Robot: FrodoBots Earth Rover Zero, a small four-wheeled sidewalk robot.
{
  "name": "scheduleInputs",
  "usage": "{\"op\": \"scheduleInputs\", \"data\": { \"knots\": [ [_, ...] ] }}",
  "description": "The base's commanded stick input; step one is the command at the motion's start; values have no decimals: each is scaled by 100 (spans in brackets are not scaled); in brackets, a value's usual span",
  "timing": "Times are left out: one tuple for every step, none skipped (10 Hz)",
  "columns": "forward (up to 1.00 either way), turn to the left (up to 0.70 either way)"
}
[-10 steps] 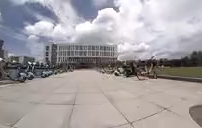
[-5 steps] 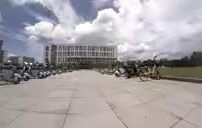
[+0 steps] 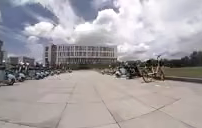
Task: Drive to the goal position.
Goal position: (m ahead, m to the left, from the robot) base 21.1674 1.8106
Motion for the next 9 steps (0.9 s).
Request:
{"op": "scheduleInputs", "data": {
  "knots": [
    [70, 3],
    [70, 3],
    [70, 3],
    [70, 3],
    [70, 3],
    [70, 3],
    [70, 3],
    [70, 3],
    [70, 3]
  ]
}}
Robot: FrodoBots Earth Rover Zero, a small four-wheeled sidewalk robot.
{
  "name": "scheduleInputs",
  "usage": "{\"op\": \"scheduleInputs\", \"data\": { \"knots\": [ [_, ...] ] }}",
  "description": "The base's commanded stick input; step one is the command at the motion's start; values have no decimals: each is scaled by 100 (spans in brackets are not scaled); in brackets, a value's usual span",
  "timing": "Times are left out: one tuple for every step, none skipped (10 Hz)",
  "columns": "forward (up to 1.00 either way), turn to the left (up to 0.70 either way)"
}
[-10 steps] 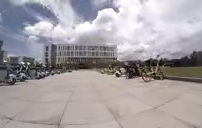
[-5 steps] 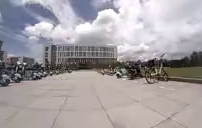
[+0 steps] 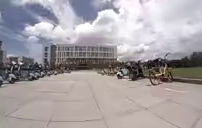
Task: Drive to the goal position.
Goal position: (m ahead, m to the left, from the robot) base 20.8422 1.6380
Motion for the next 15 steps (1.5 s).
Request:
{"op": "scheduleInputs", "data": {
  "knots": [
    [70, 3],
    [70, 3],
    [70, 3],
    [70, 3],
    [70, 3],
    [70, 3],
    [70, 3],
    [70, 3],
    [70, 3],
    [70, 3],
    [70, 3],
    [70, 3],
    [70, 3],
    [70, 3],
    [70, 3]
  ]
}}
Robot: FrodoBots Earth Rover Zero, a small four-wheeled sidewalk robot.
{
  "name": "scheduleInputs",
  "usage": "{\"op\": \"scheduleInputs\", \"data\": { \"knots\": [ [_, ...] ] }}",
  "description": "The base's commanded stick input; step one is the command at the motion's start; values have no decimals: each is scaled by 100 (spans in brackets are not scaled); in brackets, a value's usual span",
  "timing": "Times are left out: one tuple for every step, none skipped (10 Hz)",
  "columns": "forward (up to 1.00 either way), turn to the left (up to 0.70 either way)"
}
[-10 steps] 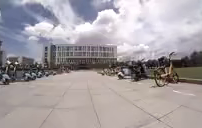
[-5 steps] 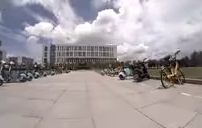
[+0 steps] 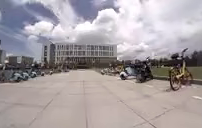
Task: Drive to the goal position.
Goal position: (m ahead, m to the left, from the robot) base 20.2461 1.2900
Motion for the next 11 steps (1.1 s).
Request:
{"op": "scheduleInputs", "data": {
  "knots": [
    [70, 3],
    [70, 3],
    [70, 3],
    [70, 3],
    [70, 3],
    [70, 3],
    [70, 3],
    [70, 3],
    [70, 3],
    [70, 3],
    [70, 3]
  ]
}}
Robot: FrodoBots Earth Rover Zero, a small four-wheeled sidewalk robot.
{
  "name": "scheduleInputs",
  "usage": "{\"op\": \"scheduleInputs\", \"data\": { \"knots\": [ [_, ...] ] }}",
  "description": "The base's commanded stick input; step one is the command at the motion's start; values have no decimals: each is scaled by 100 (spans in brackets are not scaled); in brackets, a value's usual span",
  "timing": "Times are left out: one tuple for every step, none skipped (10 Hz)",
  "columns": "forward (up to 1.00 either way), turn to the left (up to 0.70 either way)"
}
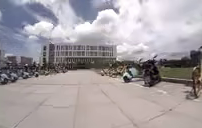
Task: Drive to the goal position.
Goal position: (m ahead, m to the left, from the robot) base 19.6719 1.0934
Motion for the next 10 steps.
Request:
{"op": "scheduleInputs", "data": {
  "knots": [
    [70, 3],
    [70, 3],
    [70, 3],
    [70, 3],
    [70, 3],
    [70, 3],
    [70, 3],
    [70, 3],
    [70, 3],
    [70, 3]
  ]
}}
